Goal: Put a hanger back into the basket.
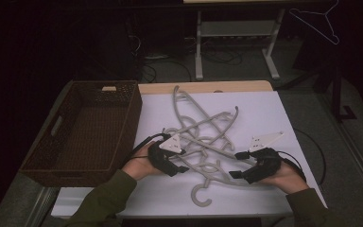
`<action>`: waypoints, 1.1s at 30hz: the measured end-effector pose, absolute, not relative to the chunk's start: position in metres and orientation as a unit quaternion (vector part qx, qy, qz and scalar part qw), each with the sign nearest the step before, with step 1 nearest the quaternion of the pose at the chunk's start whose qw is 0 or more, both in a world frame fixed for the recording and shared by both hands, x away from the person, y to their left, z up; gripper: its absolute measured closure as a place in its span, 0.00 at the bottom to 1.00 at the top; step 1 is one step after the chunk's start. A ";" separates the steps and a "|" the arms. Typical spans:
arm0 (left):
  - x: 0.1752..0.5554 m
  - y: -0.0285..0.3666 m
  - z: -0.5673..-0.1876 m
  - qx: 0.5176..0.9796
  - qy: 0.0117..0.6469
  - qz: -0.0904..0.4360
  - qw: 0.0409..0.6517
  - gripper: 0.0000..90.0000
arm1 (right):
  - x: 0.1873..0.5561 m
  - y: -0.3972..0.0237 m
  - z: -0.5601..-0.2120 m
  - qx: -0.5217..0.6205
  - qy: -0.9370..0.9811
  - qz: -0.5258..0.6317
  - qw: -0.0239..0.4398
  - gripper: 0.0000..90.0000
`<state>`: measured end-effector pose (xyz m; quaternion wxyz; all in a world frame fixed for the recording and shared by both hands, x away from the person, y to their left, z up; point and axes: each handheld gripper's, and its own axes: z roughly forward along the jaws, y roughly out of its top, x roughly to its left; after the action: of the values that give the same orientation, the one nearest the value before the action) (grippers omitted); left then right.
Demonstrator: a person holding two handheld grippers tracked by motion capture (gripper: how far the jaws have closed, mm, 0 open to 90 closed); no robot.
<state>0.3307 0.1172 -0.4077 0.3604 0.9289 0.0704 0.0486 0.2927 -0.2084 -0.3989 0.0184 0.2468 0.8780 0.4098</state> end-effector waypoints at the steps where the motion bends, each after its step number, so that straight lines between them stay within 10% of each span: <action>1: 0.332 0.115 -0.409 0.931 0.058 0.052 0.355 0.43 | 0.293 -0.208 -0.399 0.247 0.878 0.410 0.018 0.28; 33: 0.330 0.090 -0.431 0.955 -0.047 0.045 0.288 0.75 | 0.286 -0.223 -0.395 0.267 0.859 0.437 0.025 0.30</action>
<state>0.3296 0.0897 -0.4310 0.2881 0.9554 -0.0468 0.0448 0.2865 -0.2226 -0.3953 0.0248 0.2673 0.8586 0.4367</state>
